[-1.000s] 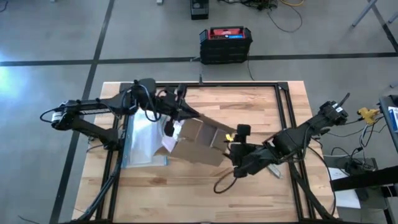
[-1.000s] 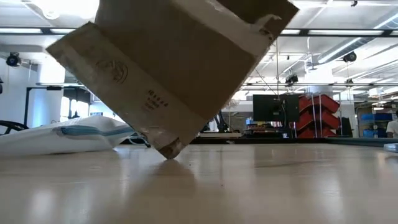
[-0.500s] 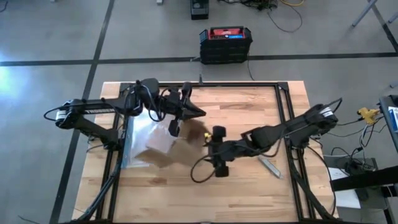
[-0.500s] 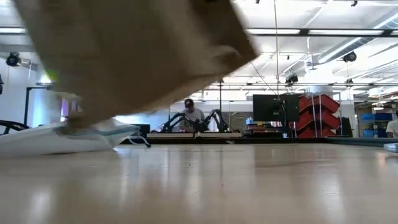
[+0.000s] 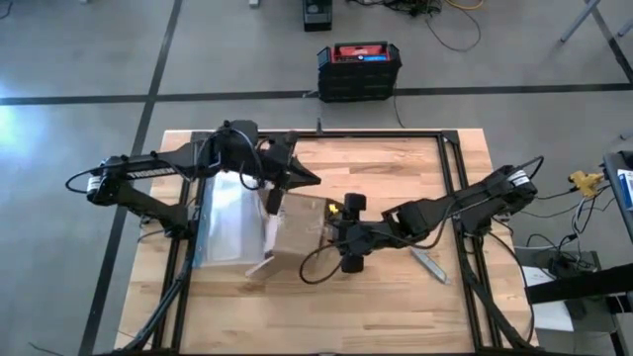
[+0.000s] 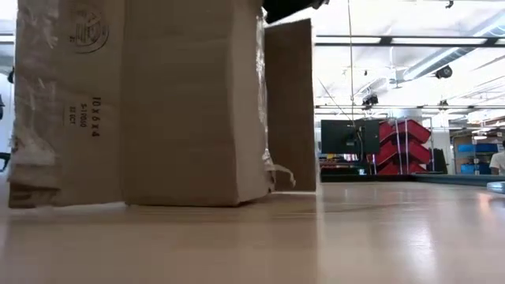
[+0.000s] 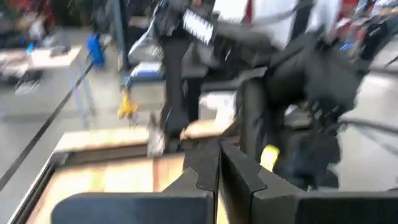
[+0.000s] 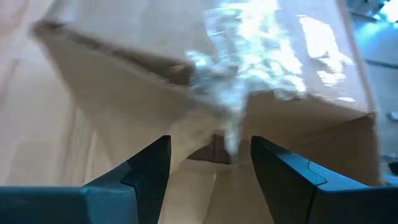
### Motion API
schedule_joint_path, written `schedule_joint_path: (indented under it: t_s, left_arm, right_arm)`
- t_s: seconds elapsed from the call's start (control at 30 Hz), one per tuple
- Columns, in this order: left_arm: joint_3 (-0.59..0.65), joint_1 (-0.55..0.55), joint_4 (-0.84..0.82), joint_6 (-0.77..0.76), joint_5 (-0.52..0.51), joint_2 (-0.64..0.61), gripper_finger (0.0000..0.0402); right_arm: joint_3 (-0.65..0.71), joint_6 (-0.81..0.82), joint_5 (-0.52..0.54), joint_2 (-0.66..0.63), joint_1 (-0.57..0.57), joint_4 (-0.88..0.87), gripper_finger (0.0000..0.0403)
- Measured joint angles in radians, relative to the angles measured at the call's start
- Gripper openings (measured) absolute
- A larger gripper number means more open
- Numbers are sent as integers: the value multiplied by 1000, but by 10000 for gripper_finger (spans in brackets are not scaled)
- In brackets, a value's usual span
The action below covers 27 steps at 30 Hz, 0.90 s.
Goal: Unpack boxes
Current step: Break down the cardboard box until it is fully flat
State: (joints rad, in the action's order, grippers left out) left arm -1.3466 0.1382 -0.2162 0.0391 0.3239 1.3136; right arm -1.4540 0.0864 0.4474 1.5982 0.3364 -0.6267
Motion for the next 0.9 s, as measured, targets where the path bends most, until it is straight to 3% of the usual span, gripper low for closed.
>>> schedule_joint_path:
  t_s: [0.13,0.27,0.47,0.6,0.73,0.9]
  left_arm:
    - [13,-10,-127,3,-11,-4,0]
    - [68,-23,-150,-4,-11,-3,0]
    - [182,-31,-146,-21,-16,14,0]
    - [253,-32,-99,-39,-61,12,0]
    - [301,-31,-84,-46,-98,10,0]
    - [313,-31,-82,-41,-151,13,0]
  right_arm:
    - [1,-39,-6,0,9,-13,205]
    - [1,-107,-31,7,8,7,212]
    - [2,-176,-78,22,4,37,226]
    - [2,-178,-180,30,5,94,228]
    - [2,-165,-282,30,36,173,217]
    - [2,-146,-298,35,67,225,196]
